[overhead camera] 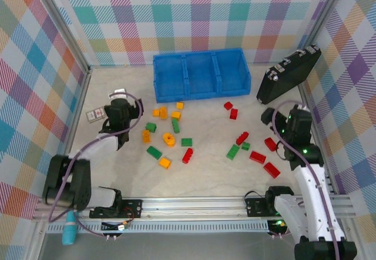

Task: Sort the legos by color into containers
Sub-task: Pick up the lego from the middle-right of the table.

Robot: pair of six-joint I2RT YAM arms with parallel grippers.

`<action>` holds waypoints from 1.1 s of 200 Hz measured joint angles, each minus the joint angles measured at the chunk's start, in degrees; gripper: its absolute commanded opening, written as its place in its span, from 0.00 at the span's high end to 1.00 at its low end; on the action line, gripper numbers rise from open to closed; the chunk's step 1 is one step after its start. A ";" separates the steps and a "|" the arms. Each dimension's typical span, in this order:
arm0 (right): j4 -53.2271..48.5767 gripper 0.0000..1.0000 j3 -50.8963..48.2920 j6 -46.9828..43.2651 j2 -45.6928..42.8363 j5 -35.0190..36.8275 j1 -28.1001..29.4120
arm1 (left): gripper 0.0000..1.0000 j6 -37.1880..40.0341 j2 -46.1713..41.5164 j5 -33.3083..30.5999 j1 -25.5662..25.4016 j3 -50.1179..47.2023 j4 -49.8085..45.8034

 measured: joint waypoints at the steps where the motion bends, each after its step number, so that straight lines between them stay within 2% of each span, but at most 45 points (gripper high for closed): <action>1: -0.42 0.00 -0.11 0.28 -0.11 0.02 0.00 | 0.00 0.02 -0.57 -0.20 -0.61 0.39 -0.55; 29: -9.73 0.03 -3.45 9.09 -0.59 -0.33 0.00 | 0.00 1.90 -4.48 -1.20 -8.15 9.84 -11.02; 54: -12.00 0.03 -3.85 13.73 3.48 -1.88 0.00 | 0.00 4.44 -4.46 -0.55 -10.78 17.70 -20.90; 79: -11.56 0.03 -3.87 16.37 9.05 -3.08 -0.07 | 0.00 5.97 -4.48 1.09 -10.91 21.33 -28.44; 119: -9.42 0.03 -3.76 16.90 16.81 -4.02 -1.53 | 0.00 7.45 -4.90 2.36 -10.91 21.75 -36.89; 173: -6.16 0.02 -1.60 13.00 24.50 -6.80 -8.87 | 0.00 10.64 -7.06 3.08 -10.91 23.37 -41.81; 220: -1.25 0.03 -1.53 9.38 31.01 -8.72 -10.86 | 0.00 12.09 -8.90 3.08 -10.91 25.22 -44.28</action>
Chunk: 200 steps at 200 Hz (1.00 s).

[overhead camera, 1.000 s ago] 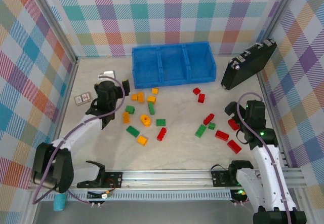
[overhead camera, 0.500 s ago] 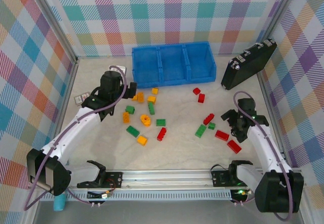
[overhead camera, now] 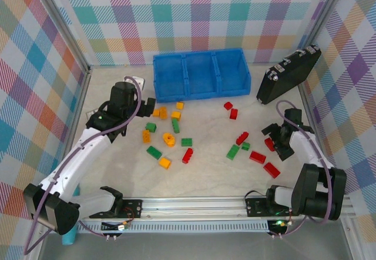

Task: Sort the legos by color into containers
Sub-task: Pick up the lego from the middle-right of the table.

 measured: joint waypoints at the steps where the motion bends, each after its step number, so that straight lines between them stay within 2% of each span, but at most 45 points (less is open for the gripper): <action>1: 0.11 0.03 0.00 -0.07 0.09 0.02 -0.02 | 0.00 0.00 -0.02 0.00 0.00 0.00 -0.04; 81: 6.58 0.20 1.18 -3.67 9.92 -0.87 -0.83 | 0.00 -0.04 -0.70 1.57 0.00 4.20 -4.15; 138: 6.88 0.43 2.08 -5.60 11.69 -0.66 -1.20 | 0.00 -0.02 -0.46 3.08 0.00 10.16 -6.93; 200: 7.54 0.48 2.60 -6.69 12.13 -1.09 -1.27 | 0.00 0.02 0.76 3.32 0.00 10.97 -7.26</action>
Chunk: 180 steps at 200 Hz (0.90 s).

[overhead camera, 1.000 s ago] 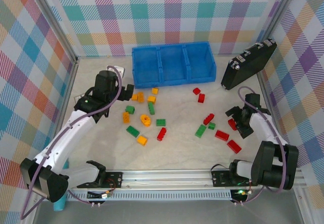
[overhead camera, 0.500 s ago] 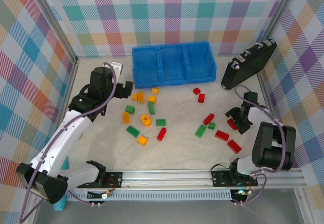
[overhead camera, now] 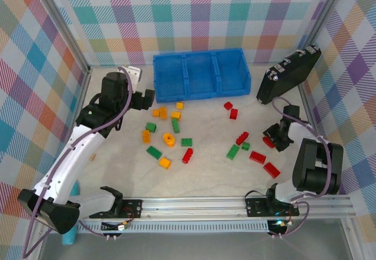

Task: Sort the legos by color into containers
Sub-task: Pick up the lego from the middle-right of the table, then place the lego in the container.

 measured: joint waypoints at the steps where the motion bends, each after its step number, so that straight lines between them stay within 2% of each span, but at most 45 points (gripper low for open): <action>1: -0.02 0.48 0.00 0.00 -0.02 0.00 0.00 | 0.00 0.00 0.02 0.00 0.00 0.00 -0.02; 40: -4.52 0.49 4.85 -0.15 -3.10 -2.19 -0.20 | 0.00 1.11 0.42 -0.09 0.00 1.90 -1.07; 81: -8.46 0.49 19.78 -2.62 -8.68 -3.41 0.98 | 0.00 1.77 1.40 -0.46 0.00 3.32 -1.16; 105: -9.01 0.49 28.68 -5.49 -8.39 -2.16 4.52 | 0.00 2.19 2.75 -0.44 0.00 3.78 -1.22; 142: -4.98 0.49 39.10 -11.56 -1.57 0.31 12.31 | 0.00 2.36 4.22 -0.33 0.00 4.46 -1.22; 180: 0.90 0.48 47.25 -16.63 12.41 1.36 17.18 | 0.00 2.34 4.42 -0.26 0.00 6.21 -1.70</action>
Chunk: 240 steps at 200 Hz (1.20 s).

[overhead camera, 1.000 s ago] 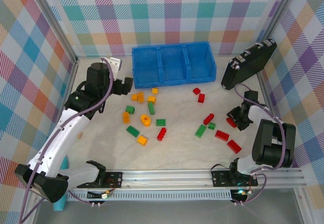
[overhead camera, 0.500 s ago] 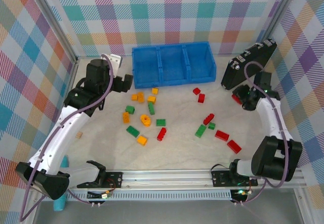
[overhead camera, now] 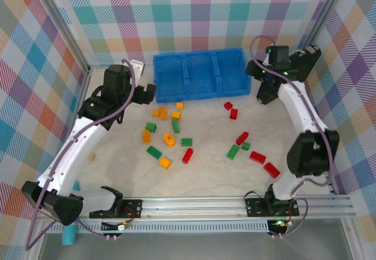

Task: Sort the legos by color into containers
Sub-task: Place the lego in the container.

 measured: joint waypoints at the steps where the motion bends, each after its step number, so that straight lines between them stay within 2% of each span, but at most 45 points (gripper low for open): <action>1: 0.11 0.48 0.37 -0.15 0.63 0.07 0.13 | 0.00 0.02 0.02 0.00 0.00 0.11 -0.04; 67: 1.01 0.47 21.18 -5.77 26.80 0.24 4.33 | 0.00 -2.78 2.69 2.97 0.00 9.49 -6.08; 121: -2.45 0.39 34.14 -8.87 39.17 1.09 5.79 | 0.00 -6.56 3.91 5.81 0.00 17.59 -9.01; 161: -5.07 0.29 35.52 -10.43 41.75 2.16 6.16 | 0.00 -7.80 5.62 7.10 0.00 17.81 -10.29; 172: -5.18 0.23 35.43 -10.51 41.70 2.45 6.16 | 0.00 -7.87 6.16 7.39 0.00 17.86 -10.40; 193: -4.92 0.20 34.10 -11.06 41.00 2.73 6.12 | 0.00 -8.07 6.36 7.65 0.00 17.86 -10.62; 240: -5.84 0.21 30.45 -11.41 36.20 2.51 6.19 | 0.00 -8.72 6.21 8.04 0.00 17.92 -10.64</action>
